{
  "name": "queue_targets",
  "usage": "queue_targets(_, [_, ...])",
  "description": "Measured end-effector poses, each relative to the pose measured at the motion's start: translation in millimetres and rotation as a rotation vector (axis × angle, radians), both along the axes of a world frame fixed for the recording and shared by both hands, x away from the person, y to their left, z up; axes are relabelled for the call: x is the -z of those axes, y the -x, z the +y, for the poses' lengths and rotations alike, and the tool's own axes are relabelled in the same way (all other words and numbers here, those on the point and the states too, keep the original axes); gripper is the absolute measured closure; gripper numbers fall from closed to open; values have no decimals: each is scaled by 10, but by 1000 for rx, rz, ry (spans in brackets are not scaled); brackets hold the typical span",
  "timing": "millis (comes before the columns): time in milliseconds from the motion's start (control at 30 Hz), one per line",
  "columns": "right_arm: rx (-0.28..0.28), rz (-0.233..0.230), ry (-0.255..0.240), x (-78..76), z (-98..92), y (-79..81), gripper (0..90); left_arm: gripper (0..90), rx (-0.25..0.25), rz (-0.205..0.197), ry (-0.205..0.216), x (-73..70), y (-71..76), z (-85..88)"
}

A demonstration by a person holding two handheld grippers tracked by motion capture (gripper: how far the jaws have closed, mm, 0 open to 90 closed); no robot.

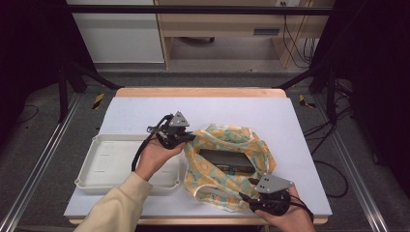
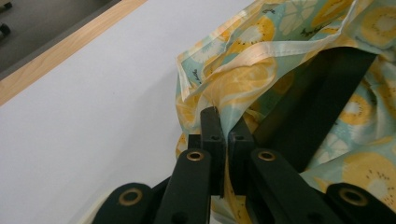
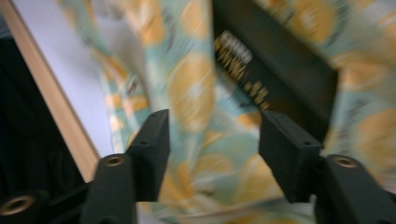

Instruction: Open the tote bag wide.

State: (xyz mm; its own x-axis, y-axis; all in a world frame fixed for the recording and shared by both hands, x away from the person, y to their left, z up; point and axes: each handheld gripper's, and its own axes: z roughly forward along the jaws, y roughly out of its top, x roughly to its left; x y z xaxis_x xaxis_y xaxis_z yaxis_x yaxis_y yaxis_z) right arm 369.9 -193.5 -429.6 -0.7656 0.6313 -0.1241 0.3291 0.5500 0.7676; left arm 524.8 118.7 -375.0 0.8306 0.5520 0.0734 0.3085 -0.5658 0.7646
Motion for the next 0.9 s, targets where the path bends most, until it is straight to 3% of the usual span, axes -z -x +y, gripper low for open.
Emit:
queue_targets(67, [11,-12,-9,-59,-20,-5,378,889,3,-2,2,-9,15,3])
queue_targets(167, [102,-61,-3,-289,-133,-79,329,889,9,-8,7,-37,53,6])
queue_targets(200, [102,-61,-3,-289,-133,-79,329,889,9,-8,7,-37,53,6])
queue_targets(233, [187,-66,-7,-373,-207,-178,303,890,9,-15,22,-52,59,8])
queue_targets(267, [227,-69,-2,-393,-242,-244,293,890,11,-14,26,-55,58,8])
queue_targets(333, [276,-63,18,-391,-290,-380,280,892,14,-14,28,-59,56,5])
queue_targets(400, [321,-21,25,-335,-324,-558,284,892,21,-14,31,-65,63,-8])
queue_targets(500, [340,3,53,-276,-314,-662,302,892,22,-18,33,-76,71,-8])
queue_targets(533, [348,38,82,-198,-303,-759,372,893,23,-19,39,-86,79,-8])
queue_targets(633, [350,55,104,-132,-317,-843,572,893,35,-26,45,-111,110,-18])
queue_targets(767, [380,13,115,-142,-382,-898,792,894,56,-39,37,-153,176,-60])
queue_targets(900, [401,-40,117,-172,-422,-914,881,895,58,-60,6,-155,184,-114])
